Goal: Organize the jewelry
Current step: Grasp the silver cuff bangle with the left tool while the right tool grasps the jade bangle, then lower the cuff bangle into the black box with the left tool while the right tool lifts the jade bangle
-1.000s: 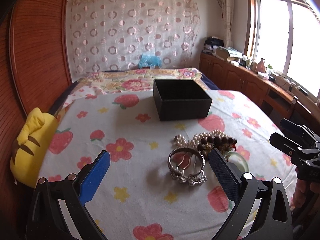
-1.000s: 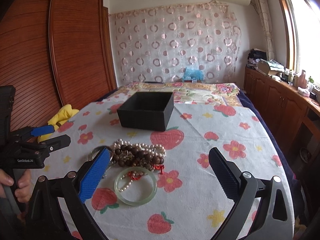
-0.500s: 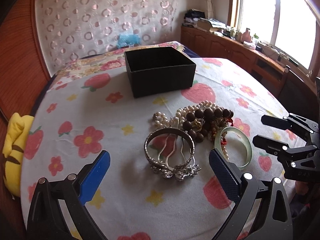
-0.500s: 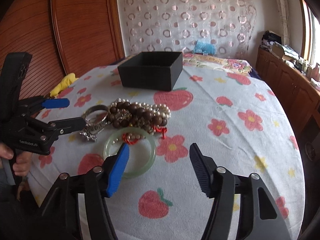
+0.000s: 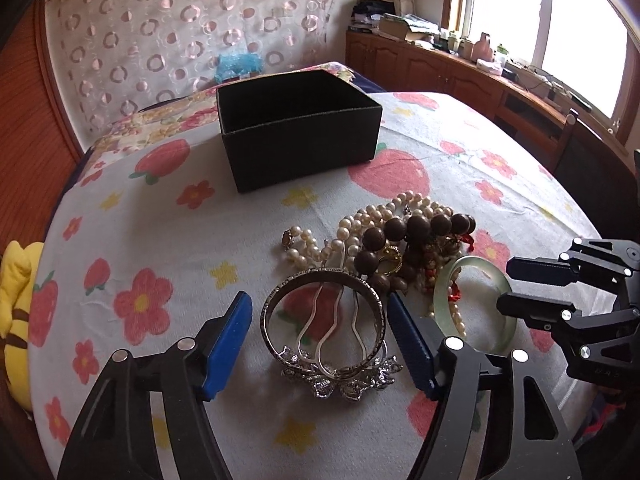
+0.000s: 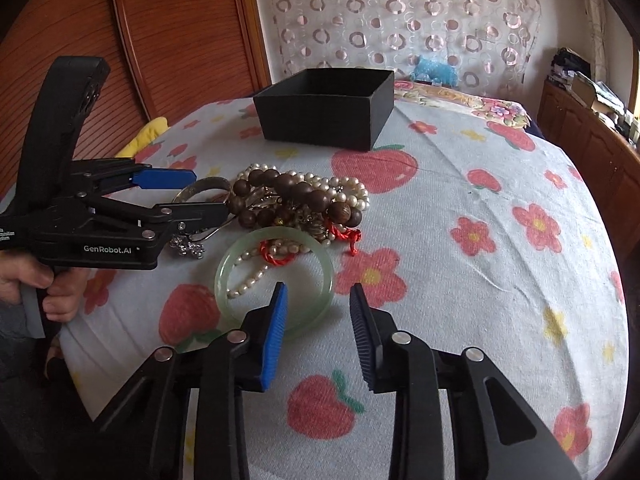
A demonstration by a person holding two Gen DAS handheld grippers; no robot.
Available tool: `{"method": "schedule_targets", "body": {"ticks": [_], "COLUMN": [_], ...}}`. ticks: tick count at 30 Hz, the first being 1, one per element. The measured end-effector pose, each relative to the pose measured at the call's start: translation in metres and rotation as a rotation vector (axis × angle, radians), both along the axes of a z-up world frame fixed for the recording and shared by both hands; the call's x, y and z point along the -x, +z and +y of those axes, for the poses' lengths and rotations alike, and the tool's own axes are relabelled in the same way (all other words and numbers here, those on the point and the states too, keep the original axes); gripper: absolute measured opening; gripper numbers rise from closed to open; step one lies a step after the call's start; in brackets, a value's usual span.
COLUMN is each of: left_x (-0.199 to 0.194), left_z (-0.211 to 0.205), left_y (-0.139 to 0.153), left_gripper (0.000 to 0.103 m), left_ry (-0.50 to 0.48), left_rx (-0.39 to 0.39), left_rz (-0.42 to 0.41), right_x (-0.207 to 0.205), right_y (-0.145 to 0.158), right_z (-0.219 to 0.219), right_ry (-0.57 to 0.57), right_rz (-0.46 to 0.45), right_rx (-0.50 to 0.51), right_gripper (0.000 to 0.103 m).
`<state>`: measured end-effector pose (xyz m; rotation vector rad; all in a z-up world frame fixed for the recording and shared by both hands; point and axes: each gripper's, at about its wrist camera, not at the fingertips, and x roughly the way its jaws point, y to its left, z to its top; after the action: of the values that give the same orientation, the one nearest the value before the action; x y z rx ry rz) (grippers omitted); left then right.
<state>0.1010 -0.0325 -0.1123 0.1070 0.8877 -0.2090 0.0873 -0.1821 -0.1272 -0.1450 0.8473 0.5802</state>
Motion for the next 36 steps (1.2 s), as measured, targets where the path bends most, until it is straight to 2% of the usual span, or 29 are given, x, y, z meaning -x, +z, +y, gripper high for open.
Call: {"method": "schedule_targets", "body": {"ticks": [3, 6, 8, 10, 12, 15, 19, 26, 36], "left_x": [-0.001, 0.0, 0.0, 0.002, 0.006, 0.007, 0.007, -0.001, -0.045], "left_z": [0.0, 0.002, 0.005, 0.006, 0.009, 0.013, 0.017, 0.018, 0.016], "left_y": [-0.003, -0.005, -0.004, -0.001, 0.005, 0.016, 0.028, 0.041, 0.062], "left_gripper": [0.068, 0.058, 0.058, 0.058, 0.058, 0.058, 0.058, 0.058, 0.058], "left_ry": [-0.006, -0.013, -0.004, 0.001, 0.012, 0.024, 0.034, 0.038, 0.047], "left_rx": [-0.003, 0.015, 0.02, 0.029, 0.033, 0.046, 0.054, 0.066, 0.019], "left_rz": [0.007, 0.007, -0.001, -0.015, -0.038, -0.074, -0.116, -0.157, -0.209], "right_x": [-0.005, -0.008, -0.01, -0.011, -0.012, -0.013, -0.009, -0.013, -0.067], "right_y": [-0.001, -0.002, -0.002, -0.002, -0.002, -0.002, 0.004, 0.035, 0.061], "right_z": [0.004, 0.007, 0.008, 0.009, 0.009, 0.009, 0.008, 0.002, 0.005], "right_ry": [0.007, 0.012, 0.012, 0.009, 0.016, 0.031, 0.042, 0.023, -0.016], "right_rz": [0.005, 0.004, 0.001, 0.0, -0.005, -0.011, -0.045, -0.142, -0.231], "right_rx": [0.014, 0.035, 0.043, 0.051, 0.062, 0.068, 0.058, 0.031, 0.025], "right_gripper": [0.032, 0.031, 0.03, 0.024, 0.012, 0.009, 0.008, 0.008, 0.008]}}
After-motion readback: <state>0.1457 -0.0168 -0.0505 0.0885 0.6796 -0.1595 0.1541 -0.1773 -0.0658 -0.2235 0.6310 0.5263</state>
